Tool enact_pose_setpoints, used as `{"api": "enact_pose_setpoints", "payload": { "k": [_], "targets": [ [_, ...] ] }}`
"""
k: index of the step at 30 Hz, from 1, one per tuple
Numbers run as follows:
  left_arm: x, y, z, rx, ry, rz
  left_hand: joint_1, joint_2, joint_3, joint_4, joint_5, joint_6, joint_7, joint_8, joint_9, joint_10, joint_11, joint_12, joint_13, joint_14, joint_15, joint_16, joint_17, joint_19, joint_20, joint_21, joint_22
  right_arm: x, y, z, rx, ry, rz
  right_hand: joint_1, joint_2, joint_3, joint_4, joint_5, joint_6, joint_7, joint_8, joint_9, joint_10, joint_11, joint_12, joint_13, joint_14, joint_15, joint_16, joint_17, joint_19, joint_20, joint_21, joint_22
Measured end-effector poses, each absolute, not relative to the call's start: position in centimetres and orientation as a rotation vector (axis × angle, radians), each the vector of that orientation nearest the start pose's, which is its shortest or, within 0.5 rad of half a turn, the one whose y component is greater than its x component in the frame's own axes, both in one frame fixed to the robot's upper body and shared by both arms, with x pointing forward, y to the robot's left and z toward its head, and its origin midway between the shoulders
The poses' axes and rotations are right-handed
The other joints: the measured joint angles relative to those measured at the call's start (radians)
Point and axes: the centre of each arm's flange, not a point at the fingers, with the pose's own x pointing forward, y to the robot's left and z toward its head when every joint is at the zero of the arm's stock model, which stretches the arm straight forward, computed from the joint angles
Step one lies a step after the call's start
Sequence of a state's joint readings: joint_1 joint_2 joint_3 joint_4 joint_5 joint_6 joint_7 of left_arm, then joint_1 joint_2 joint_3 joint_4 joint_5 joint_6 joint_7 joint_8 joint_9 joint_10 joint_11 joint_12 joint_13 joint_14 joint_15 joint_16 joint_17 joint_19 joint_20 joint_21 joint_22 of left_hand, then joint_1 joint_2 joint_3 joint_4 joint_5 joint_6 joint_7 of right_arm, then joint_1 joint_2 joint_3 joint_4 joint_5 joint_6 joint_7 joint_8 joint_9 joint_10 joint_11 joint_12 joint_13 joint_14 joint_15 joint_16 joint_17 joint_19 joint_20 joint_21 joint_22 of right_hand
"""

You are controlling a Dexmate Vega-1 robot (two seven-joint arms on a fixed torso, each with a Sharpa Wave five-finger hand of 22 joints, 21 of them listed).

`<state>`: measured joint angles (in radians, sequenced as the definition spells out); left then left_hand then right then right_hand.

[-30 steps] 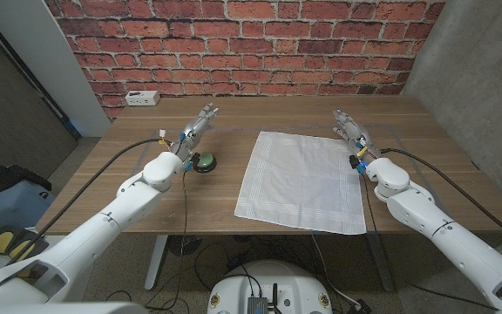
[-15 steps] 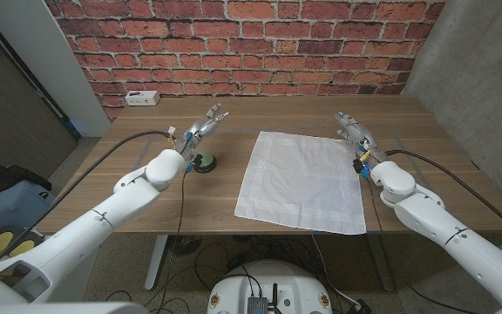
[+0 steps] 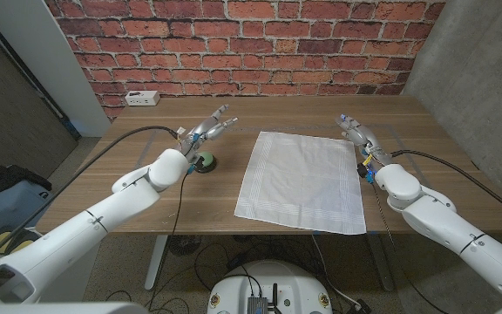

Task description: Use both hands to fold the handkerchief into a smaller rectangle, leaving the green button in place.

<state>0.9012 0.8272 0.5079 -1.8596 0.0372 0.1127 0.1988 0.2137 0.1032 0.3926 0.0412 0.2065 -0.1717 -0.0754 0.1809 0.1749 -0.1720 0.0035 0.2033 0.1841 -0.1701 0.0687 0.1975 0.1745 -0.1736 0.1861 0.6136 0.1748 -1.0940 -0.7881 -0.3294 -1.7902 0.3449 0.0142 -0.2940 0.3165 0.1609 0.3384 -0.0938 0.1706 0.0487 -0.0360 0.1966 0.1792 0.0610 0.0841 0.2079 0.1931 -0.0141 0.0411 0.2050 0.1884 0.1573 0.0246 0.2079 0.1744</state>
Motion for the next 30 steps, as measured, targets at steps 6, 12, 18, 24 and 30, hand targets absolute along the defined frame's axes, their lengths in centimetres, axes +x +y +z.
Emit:
{"api": "enact_pose_setpoints", "payload": {
  "k": [6, 12, 18, 24, 30],
  "targets": [
    [56.7, 22.4, 1.1, 0.942, -0.677, -0.065, 0.000, 0.000, 0.000, -0.008, -0.001, -0.001, -0.001, 0.000, 0.000, 0.002, -0.002, -0.004, 0.000, -0.003, 0.014, -0.006, 0.000, 0.000, 0.011, -0.007, 0.005, 56.3, -29.5, -3.7, -0.465, -0.539, -0.011, 0.005, 0.005, 0.006, 0.002, 0.003, 0.010, -0.003, 0.000, 0.000, 0.006, -0.006, 0.000, 0.000, 0.000, 0.000, 0.000, 0.000, 0.000, 0.000, 0.000, 0.000],
    [56.3, 22.0, 1.1, 0.990, -0.677, -0.064, 0.000, 0.000, 0.000, -0.017, -0.001, -0.005, -0.005, 0.000, 0.000, 0.002, -0.002, -0.004, 0.000, -0.003, 0.014, -0.006, 0.000, 0.000, 0.011, -0.014, 0.005, 55.5, -29.2, -3.7, -0.521, -0.526, -0.039, 0.018, 0.018, 0.012, 0.006, 0.003, 0.019, -0.013, 0.000, 0.000, 0.009, -0.010, 0.000, 0.000, 0.009, -0.009, 0.000, 0.000, 0.000, 0.000, 0.000, 0.000],
    [55.6, 21.4, 1.0, 1.045, -0.680, -0.066, 0.012, 0.004, 0.007, -0.023, -0.001, -0.005, -0.005, 0.000, 0.000, 0.002, -0.002, -0.004, 0.000, -0.001, 0.023, -0.006, 0.000, 0.000, 0.010, -0.018, 0.005, 54.4, -28.9, -3.6, -0.579, -0.512, -0.068, 0.024, 0.024, 0.024, 0.012, 0.007, 0.025, -0.018, 0.000, 0.000, 0.010, -0.026, 0.000, 0.000, 0.011, -0.023, 0.000, 0.005, -0.003, -0.011, 0.000, 0.000],
    [55.0, 21.0, 0.8, 1.093, -0.683, -0.063, 0.016, 0.000, 0.005, -0.028, -0.001, -0.005, -0.005, 0.004, 0.000, 0.002, -0.002, -0.004, 0.000, -0.001, 0.023, -0.006, 0.000, -0.004, 0.014, -0.019, 0.005, 53.5, -28.5, -3.7, -0.631, -0.496, -0.095, 0.027, 0.027, 0.032, 0.021, 0.007, 0.028, -0.021, 0.000, 0.000, 0.009, -0.027, 0.000, 0.000, 0.012, -0.024, 0.006, 0.005, -0.003, -0.011, 0.000, 0.000],
    [54.3, 20.5, 0.7, 1.139, -0.680, -0.070, 0.022, -0.006, 0.007, -0.034, -0.001, -0.005, -0.005, 0.004, 0.000, 0.001, -0.002, -0.004, 0.000, -0.001, 0.023, -0.006, 0.000, -0.004, 0.014, -0.018, 0.005, 52.4, -27.9, -3.9, -0.687, -0.478, -0.119, 0.027, 0.027, 0.039, 0.020, 0.007, 0.028, -0.021, 0.000, 0.005, 0.016, -0.034, 0.000, 0.000, 0.017, -0.029, 0.006, 0.005, 0.000, -0.007, 0.000, 0.000]
  ]
}}
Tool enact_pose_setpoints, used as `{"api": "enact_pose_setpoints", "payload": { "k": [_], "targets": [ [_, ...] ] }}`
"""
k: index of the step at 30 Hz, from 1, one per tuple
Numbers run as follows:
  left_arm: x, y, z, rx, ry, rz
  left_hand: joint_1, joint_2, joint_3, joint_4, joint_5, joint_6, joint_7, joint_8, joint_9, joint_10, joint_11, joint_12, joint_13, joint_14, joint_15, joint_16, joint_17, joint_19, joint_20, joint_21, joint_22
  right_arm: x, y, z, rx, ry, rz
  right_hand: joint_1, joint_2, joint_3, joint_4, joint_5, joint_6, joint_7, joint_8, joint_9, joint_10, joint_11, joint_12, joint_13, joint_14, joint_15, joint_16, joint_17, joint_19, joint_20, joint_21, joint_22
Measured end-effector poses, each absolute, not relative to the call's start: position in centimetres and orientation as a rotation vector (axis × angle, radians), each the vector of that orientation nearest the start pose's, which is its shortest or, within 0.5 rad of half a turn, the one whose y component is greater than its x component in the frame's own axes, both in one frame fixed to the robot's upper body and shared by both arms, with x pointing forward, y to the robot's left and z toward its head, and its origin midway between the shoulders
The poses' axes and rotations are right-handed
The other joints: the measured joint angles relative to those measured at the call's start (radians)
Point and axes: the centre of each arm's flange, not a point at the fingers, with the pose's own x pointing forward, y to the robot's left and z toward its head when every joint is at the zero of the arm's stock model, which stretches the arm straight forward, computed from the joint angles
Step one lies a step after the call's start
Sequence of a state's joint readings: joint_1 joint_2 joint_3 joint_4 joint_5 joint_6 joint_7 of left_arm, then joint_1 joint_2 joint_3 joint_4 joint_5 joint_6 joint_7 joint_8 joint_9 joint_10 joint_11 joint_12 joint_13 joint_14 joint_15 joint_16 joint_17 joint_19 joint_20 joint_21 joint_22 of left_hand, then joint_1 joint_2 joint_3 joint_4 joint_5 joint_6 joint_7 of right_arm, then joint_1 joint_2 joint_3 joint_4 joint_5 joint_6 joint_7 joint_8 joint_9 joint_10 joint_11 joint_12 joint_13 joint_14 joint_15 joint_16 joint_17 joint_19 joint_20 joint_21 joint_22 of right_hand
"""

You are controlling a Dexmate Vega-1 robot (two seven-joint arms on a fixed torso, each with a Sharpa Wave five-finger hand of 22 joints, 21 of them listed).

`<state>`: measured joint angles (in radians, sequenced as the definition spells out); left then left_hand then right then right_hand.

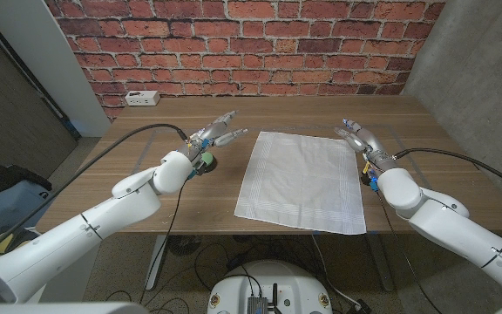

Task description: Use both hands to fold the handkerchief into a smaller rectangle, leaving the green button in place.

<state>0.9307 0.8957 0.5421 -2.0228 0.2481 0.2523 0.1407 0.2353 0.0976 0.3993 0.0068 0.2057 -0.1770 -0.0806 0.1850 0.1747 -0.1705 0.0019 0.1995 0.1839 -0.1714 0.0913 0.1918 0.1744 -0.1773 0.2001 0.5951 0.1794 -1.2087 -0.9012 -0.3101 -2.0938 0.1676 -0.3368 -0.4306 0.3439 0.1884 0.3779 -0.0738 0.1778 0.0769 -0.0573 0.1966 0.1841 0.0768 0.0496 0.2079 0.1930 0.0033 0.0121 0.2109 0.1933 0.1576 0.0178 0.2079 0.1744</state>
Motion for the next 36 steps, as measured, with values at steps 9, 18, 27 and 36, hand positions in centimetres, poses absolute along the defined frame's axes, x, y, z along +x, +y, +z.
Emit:
{"api": "enact_pose_setpoints", "payload": {
  "k": [9, 18, 27, 36],
  "targets": [
    [53.1, 19.9, 0.4, 1.192, -0.677, -0.088, 0.000, 0.000, 0.003, -0.003, -0.006, 0.004, 0.004, 0.000, 0.000, 0.000, 0.000, 0.000, 0.000, 0.000, 0.000, 0.000, 0.000, 0.000, 0.000, 0.000, 0.000, 50.8, -27.5, -4.4, -0.750, -0.453, -0.150, 0.009, 0.001, 0.004, 0.004, 0.000, 0.005, -0.005, 0.000, 0.000, 0.009, -0.001, 0.000, 0.000, 0.000, 0.000, 0.004, 0.000, 0.005, 0.005, 0.000, 0.000],
    [52.0, 19.2, -0.3, 1.231, -0.676, -0.107, 0.010, 0.000, 0.003, -0.011, -0.006, 0.004, 0.004, 0.000, 0.000, 0.000, 0.000, 0.000, 0.000, 0.000, 0.000, 0.000, 0.000, 0.000, 0.000, 0.000, 0.000, 49.3, -27.2, -4.9, -0.809, -0.431, -0.178, 0.009, 0.001, 0.012, 0.004, 0.000, 0.014, -0.007, 0.000, 0.000, 0.018, -0.003, 0.000, 0.000, 0.006, -0.005, 0.004, 0.000, 0.005, 0.005, 0.000, 0.000],
    [51.3, 18.8, -0.8, 1.256, -0.675, -0.126, 0.010, 0.000, -0.001, -0.015, -0.006, 0.004, 0.004, 0.000, 0.000, 0.000, 0.000, 0.000, 0.000, 0.000, 0.000, -0.003, 0.000, 0.000, 0.000, 0.000, 0.000, 48.1, -26.8, -5.3, -0.862, -0.413, -0.181, 0.018, 0.000, 0.016, 0.008, 0.000, 0.025, -0.007, 0.000, 0.000, 0.022, 0.001, 0.000, 0.000, 0.011, -0.011, 0.008, 0.000, 0.011, 0.011, 0.000, 0.000],
    [50.6, 18.4, -1.3, 1.284, -0.666, -0.148, 0.018, -0.008, 0.001, -0.021, -0.006, 0.004, 0.004, 0.000, 0.000, 0.000, 0.000, 0.000, 0.000, 0.000, 0.000, -0.003, 0.000, 0.000, 0.000, -0.004, 0.000, 47.0, -26.6, -5.8, -0.932, -0.378, -0.169, 0.018, 0.000, 0.020, 0.012, 0.000, 0.025, -0.007, 0.000, 0.000, 0.025, -0.003, 0.000, 0.000, 0.012, -0.011, 0.008, 0.000, 0.016, 0.006, 0.000, 0.000]
  ]
}}
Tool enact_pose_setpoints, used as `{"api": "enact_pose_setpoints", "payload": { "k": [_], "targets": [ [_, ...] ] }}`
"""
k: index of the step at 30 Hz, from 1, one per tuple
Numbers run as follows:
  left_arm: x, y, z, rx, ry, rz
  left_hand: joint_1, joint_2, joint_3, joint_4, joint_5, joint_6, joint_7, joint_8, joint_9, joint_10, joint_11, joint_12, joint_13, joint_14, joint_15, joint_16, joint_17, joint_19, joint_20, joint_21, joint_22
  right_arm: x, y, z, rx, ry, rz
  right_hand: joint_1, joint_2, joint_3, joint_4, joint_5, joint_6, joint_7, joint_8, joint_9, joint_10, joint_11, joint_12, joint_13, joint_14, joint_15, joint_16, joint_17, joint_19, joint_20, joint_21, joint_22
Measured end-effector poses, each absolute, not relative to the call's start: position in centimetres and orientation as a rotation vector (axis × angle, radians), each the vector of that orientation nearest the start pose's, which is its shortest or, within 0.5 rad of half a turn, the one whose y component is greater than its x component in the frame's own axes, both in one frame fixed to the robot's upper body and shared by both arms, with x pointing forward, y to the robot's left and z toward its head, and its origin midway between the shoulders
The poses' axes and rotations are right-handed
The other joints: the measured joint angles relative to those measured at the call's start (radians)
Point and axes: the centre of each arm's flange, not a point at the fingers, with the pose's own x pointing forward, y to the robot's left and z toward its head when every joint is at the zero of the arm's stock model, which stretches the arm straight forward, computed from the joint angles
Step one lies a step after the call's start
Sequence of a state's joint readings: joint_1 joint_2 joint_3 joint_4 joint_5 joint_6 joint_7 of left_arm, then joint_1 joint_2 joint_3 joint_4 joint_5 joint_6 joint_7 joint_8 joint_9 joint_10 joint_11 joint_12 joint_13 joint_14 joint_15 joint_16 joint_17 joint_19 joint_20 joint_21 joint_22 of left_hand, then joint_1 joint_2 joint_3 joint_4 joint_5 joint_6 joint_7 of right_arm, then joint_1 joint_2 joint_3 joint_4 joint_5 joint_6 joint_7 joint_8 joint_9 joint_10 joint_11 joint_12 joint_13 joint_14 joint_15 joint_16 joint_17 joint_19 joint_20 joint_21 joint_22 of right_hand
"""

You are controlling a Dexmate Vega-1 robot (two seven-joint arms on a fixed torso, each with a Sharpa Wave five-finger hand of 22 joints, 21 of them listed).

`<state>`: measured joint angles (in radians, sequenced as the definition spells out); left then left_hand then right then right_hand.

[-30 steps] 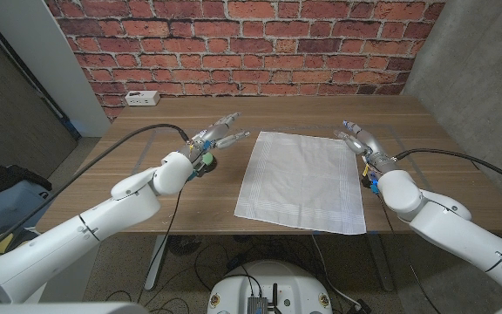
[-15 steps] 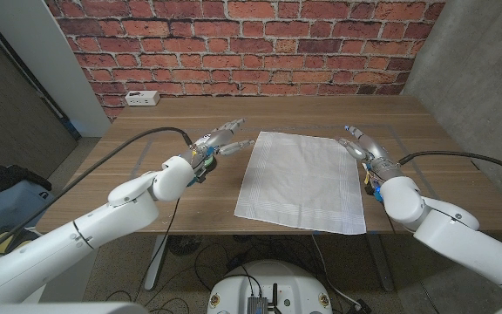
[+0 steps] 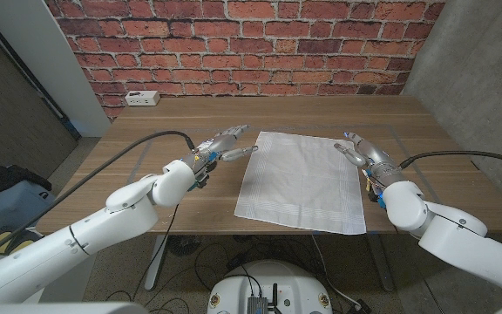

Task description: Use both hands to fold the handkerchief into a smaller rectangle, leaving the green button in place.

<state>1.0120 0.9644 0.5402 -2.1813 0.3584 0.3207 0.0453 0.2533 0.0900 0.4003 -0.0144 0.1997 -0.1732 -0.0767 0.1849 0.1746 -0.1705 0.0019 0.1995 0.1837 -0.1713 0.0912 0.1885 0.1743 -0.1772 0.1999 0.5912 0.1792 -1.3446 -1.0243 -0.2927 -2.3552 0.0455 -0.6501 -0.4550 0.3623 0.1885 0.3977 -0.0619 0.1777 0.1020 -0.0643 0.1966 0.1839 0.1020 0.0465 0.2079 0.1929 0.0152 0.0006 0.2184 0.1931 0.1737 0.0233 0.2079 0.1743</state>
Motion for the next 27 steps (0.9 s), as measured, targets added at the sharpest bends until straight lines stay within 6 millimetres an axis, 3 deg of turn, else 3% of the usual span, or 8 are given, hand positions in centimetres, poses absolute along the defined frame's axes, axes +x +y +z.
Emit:
{"api": "enact_pose_setpoints", "payload": {
  "k": [27],
  "targets": [
    [48.3, 18.3, -3.4, 1.401, -0.575, -0.194, 0.013, -0.005, 0.003, -0.022, -0.004, 0.000, 0.000, 0.000, 0.000, 0.000, 0.000, 0.004, 0.003, 0.000, 0.000, 0.000, 0.000, 0.000, 0.000, -0.018, 0.000, 44.3, -25.2, -7.5, -1.100, -0.257, -0.124, 0.011, 0.000, 0.011, 0.005, 0.000, 0.009, -0.005, 0.000, 0.000, 0.004, -0.004, 0.000, 0.000, 0.006, -0.006, 0.000, 0.005, 0.005, -0.006, 0.000, 0.000]
  ]
}}
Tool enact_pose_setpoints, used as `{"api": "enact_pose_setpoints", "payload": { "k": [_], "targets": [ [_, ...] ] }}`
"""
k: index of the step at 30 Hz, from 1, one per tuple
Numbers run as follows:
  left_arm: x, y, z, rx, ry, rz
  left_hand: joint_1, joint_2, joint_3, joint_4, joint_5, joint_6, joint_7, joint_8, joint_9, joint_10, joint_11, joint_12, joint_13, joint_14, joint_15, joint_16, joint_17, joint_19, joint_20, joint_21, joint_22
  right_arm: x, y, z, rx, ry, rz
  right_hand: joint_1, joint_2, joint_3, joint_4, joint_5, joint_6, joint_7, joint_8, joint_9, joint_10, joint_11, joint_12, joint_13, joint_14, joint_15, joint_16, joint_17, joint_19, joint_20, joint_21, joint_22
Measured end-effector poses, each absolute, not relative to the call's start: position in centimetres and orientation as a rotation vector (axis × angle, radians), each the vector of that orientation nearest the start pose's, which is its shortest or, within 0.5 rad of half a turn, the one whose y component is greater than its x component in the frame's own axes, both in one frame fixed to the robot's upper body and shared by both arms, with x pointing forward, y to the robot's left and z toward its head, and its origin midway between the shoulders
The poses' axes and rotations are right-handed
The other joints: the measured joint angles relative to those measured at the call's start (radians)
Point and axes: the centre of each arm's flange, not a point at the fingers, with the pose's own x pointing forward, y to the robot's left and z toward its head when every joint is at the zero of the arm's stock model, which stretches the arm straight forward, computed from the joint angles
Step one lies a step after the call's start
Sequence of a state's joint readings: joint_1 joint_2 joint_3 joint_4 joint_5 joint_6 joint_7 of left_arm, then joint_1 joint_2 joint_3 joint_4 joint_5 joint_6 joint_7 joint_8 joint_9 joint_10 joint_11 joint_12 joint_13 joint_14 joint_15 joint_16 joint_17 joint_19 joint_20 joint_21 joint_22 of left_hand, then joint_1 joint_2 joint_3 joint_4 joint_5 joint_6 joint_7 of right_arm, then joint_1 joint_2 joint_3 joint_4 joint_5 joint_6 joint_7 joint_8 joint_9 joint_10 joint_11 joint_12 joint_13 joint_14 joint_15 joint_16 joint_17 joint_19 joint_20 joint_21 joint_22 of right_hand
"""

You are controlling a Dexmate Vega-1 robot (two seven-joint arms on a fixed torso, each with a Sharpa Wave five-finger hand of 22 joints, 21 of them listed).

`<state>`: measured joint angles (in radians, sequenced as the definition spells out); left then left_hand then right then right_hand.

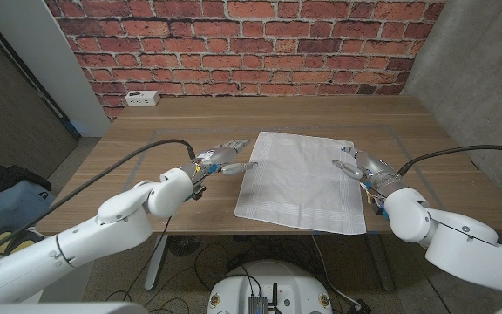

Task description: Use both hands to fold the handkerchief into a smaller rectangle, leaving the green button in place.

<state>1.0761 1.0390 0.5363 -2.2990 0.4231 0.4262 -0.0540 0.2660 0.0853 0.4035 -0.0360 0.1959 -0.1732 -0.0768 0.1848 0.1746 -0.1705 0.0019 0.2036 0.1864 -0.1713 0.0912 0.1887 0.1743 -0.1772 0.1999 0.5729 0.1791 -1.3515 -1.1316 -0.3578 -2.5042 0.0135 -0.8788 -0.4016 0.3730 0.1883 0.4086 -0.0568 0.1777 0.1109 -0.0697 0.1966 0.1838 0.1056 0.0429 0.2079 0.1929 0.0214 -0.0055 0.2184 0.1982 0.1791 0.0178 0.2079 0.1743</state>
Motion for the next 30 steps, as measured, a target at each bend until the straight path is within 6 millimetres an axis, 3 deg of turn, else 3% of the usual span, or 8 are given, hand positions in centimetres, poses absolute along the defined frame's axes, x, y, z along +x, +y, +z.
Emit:
{"api": "enact_pose_setpoints", "payload": {
  "k": [30],
  "targets": [
    [45.6, 18.1, -5.3, 1.517, -0.525, -0.213, 0.023, -0.011, -0.004, -0.032, -0.004, 0.058, -0.004, 0.015, 0.000, 0.002, -0.009, 0.008, 0.000, 0.000, 0.000, 0.000, 0.000, 0.002, -0.009, -0.008, 0.000, 40.9, -23.7, -10.7, -1.170, -0.177, -0.141, 0.004, -0.004, 0.004, 0.004, 0.000, 0.016, 0.005, 0.000, 0.000, 0.016, 0.005, 0.000, 0.000, 0.007, -0.007, 0.000, -0.003, 0.007, 0.007, 0.000, 0.000]
  ]
}}
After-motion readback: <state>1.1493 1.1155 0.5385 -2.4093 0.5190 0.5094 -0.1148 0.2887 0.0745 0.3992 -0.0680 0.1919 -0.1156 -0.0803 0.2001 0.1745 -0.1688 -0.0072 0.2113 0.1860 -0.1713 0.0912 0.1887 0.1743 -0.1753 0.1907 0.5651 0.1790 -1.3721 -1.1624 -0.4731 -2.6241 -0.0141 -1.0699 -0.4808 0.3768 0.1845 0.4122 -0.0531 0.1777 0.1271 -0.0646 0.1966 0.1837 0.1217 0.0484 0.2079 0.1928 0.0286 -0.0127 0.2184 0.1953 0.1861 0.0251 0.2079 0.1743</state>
